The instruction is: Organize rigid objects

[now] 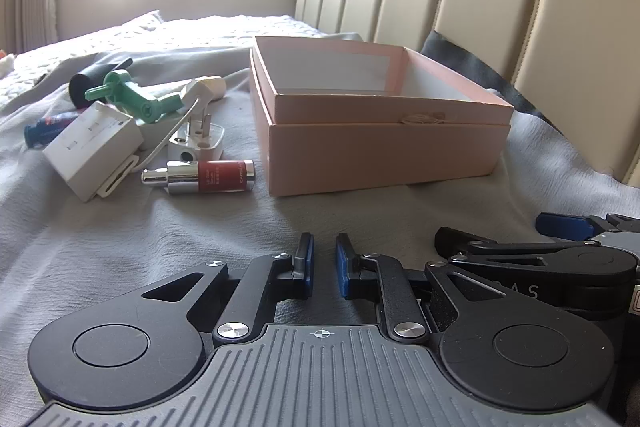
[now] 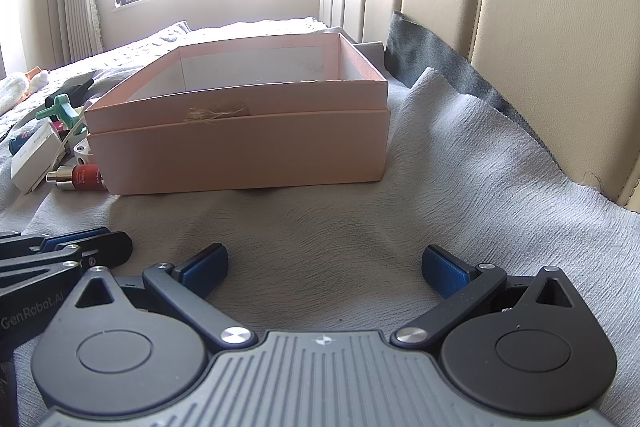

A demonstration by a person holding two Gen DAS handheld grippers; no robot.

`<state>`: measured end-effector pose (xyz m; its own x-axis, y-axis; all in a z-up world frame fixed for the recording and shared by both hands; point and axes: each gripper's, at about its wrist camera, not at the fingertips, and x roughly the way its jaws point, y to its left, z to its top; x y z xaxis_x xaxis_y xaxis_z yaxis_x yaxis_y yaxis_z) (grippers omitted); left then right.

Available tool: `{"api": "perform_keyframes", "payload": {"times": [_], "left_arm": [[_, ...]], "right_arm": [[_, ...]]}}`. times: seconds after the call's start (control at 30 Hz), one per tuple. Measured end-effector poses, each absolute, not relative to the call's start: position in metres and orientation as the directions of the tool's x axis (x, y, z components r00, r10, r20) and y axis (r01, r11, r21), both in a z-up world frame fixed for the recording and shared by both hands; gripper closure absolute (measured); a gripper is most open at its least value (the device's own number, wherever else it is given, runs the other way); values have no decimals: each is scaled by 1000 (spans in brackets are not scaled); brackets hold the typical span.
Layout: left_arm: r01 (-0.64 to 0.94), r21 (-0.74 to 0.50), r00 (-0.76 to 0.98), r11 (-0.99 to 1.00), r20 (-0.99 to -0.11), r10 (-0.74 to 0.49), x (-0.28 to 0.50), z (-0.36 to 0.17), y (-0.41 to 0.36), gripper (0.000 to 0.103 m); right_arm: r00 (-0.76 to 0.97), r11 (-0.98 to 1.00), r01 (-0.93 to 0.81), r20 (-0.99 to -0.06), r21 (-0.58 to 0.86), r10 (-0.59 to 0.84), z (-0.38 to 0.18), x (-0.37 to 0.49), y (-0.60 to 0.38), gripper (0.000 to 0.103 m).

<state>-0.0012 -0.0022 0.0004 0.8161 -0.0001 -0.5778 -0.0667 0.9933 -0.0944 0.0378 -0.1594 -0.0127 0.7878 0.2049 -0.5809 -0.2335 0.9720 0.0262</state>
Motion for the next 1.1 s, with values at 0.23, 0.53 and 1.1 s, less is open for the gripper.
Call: {"api": "perform_keyframes", "payload": {"times": [0.23,0.53,1.1], "left_arm": [[-67,-92,816,993,-578,1,-1,1,-3,87],[-67,-88,816,994,-578,4,-1,2,-3,87],[-68,-76,817,995,-576,12,-1,3,-6,87]], "right_arm": [[788,972,-234,-581,26,205,-12,38,-158,0],[787,972,-233,-582,26,204,-12,39,-160,0],[787,972,-232,-584,21,201,-12,39,-159,0]]}}
